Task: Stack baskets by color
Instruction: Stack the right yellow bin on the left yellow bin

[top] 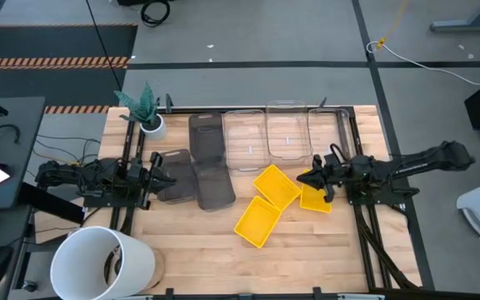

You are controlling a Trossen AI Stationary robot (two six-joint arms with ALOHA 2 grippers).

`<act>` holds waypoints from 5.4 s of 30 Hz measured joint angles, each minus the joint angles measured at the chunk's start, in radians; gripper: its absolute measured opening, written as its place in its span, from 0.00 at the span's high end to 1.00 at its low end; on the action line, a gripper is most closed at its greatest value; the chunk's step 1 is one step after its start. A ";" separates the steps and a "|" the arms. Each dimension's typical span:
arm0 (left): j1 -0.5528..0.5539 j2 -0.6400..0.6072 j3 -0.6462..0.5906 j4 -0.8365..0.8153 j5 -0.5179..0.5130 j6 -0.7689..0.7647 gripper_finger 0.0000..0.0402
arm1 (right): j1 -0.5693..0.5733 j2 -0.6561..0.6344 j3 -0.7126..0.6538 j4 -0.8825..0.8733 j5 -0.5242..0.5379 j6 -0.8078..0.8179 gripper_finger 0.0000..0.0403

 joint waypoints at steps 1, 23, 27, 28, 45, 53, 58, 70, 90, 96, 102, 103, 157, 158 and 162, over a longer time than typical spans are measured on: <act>0.000 0.000 0.000 0.000 0.000 0.000 0.91 | 0.008 0.024 0.000 0.018 0.010 0.003 0.95; 0.000 0.000 0.000 0.000 0.000 0.000 0.92 | 0.084 0.501 0.272 0.044 0.091 -0.048 0.95; 0.000 0.000 0.000 0.000 0.000 0.000 0.93 | 0.084 0.564 0.321 0.044 0.067 -0.050 0.95; 0.000 0.000 0.000 0.000 0.000 0.000 0.93 | 0.085 0.579 0.334 0.044 0.055 -0.050 0.95; 0.000 0.000 0.000 0.000 0.000 0.000 0.94 | 0.173 0.744 0.520 -0.019 0.088 -0.035 0.95; 0.000 0.000 0.000 0.000 0.000 0.000 0.92 | 0.204 0.847 0.607 -0.053 0.122 0.029 0.95; 0.000 0.000 0.000 0.000 0.000 0.000 0.91 | 0.235 0.907 0.671 -0.080 0.125 0.057 0.95; 0.000 0.000 0.000 0.000 0.000 0.000 0.91 | 0.271 1.039 0.993 -0.654 0.166 0.221 0.95; 0.000 0.000 0.000 0.000 0.000 0.000 0.91 | 0.286 1.078 1.248 -1.842 -0.054 0.486 0.69; 0.000 0.000 0.000 0.000 0.000 0.000 0.91 | 0.284 1.077 1.206 -1.864 -0.101 0.457 0.62; 0.000 0.000 0.000 0.000 0.000 0.000 0.93 | 0.285 1.077 1.119 -1.824 -0.114 0.422 0.61; 0.000 0.000 0.000 0.000 0.000 0.000 0.93 | 0.285 1.077 1.104 -1.804 -0.120 0.413 0.61; 0.000 0.000 0.000 0.000 0.000 0.000 0.92 | 0.341 1.077 1.207 -1.753 -0.239 0.427 0.99; 0.000 0.000 0.000 0.000 0.000 0.000 0.92 | 0.346 1.077 1.233 -1.767 -0.239 0.447 0.99; 0.000 0.000 0.000 0.000 0.000 0.000 0.92 | 0.372 1.078 1.348 -1.817 -0.210 0.531 0.99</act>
